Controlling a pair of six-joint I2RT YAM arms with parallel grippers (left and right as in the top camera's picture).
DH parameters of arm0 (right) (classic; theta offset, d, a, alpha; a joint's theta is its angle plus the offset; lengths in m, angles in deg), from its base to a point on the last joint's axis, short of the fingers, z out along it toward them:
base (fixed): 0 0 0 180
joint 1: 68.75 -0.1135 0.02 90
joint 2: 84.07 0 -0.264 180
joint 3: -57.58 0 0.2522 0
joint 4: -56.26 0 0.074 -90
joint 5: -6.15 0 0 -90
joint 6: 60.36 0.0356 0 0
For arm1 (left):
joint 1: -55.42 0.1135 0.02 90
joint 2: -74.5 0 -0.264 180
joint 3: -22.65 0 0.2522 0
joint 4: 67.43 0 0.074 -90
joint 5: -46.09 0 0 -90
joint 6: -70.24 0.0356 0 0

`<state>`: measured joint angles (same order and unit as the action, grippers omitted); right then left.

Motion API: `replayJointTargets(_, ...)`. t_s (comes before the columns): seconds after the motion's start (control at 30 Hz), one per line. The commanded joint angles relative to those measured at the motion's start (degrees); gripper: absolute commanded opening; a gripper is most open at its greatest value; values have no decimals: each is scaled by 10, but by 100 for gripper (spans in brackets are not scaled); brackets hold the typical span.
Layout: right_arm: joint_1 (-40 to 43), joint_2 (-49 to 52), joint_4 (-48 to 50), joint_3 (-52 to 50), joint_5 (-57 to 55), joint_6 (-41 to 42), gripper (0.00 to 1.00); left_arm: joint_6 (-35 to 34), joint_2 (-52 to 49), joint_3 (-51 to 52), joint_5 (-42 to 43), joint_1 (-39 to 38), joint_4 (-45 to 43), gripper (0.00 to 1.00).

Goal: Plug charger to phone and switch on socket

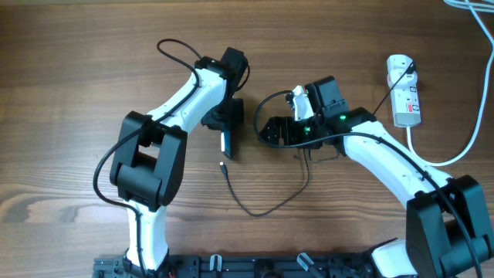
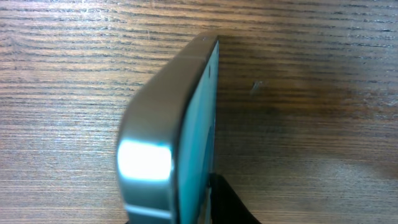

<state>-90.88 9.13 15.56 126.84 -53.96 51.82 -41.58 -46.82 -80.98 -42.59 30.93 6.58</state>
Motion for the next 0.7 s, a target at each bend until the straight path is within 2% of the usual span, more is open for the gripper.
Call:
replayJointTargets(0.0, -2, 2, 3, -6, -8, -10, 100, -12, -11, -1, -8, -2, 7, 21)
replayJointTargets(0.2, -2, 2, 3, -6, -8, -10, 100, -14, -11, -1, -7, -9, 4, 22)
replayJointTargets(0.37, -2, 2, 3, -6, -8, -10, 100, -14, -11, -1, -10, -36, -1, 30)
replayJointTargets(0.53, -2, 2, 2, -6, -8, -10, 100, -14, -12, -1, -19, -37, -1, 19)
replayJointTargets(0.67, -2, 2, -1, -6, -8, -11, 100, -14, -12, -1, -25, -37, -2, 18)
